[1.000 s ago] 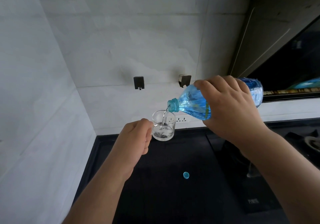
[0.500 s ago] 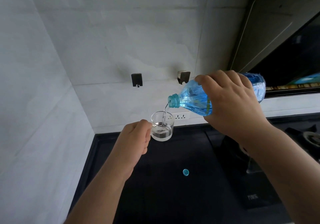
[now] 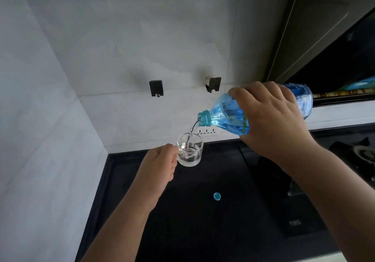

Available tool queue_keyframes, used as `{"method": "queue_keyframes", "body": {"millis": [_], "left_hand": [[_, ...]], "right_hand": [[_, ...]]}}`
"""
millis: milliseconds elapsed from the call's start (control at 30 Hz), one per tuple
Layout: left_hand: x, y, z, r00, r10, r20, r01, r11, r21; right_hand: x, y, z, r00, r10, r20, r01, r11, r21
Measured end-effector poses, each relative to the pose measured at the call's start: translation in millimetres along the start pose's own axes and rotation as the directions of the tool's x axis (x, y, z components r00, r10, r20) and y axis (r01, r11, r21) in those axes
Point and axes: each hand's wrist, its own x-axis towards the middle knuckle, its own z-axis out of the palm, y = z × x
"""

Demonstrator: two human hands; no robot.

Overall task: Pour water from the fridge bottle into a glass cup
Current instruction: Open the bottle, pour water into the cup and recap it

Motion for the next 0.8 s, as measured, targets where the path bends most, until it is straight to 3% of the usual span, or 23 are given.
{"method": "queue_keyframes", "body": {"millis": [200,367,600,800], "left_hand": [[4,-16,6,0.999,0.003,0.040,-0.004,1.000,0.017],[11,-39,11,0.998,-0.021,0.062,0.019,1.000,0.022],[24,-89,19,0.989,-0.105,0.103,0.098,0.992,0.076],[30,-145,25,0.961,-0.266,0.071,0.253,0.955,0.156]], "right_hand": [[-10,2,18,0.994,0.070,0.086,-0.077,0.993,0.087],[-26,0,42,0.942,0.174,0.287,-0.260,0.918,0.299],[-67,-9,99,0.799,0.257,0.543,-0.495,0.795,0.351],[-115,-30,156,0.591,0.269,0.761,-0.707,0.626,0.328]]}}
